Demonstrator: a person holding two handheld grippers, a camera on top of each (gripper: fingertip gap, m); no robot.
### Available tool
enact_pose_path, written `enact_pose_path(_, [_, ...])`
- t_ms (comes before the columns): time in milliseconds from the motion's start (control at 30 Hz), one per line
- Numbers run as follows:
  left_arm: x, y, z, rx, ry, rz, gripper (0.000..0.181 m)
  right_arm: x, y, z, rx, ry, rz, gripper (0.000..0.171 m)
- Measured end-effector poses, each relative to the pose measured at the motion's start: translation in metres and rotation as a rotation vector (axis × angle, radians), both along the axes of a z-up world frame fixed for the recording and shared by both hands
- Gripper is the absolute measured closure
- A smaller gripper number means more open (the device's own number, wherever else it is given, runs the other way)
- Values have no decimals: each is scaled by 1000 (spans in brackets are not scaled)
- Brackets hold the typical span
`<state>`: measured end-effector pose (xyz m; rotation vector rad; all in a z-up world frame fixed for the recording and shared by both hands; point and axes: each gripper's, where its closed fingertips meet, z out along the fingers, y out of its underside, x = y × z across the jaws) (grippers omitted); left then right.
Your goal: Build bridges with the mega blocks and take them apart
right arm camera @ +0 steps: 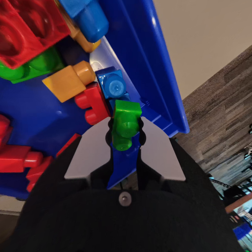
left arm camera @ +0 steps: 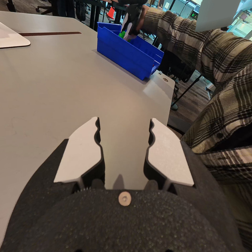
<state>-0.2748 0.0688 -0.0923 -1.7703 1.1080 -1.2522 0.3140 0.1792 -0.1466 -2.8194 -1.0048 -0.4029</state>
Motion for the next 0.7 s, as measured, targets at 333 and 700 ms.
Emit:
enact_pose_path(333, [49, 27, 7, 0, -57, -77, 110, -158, -18, 111, 248, 280, 95, 136])
enact_pose_path(700, [99, 41, 32, -149, -257, -162, 106, -454, -51, 139, 322, 1093, 437, 136])
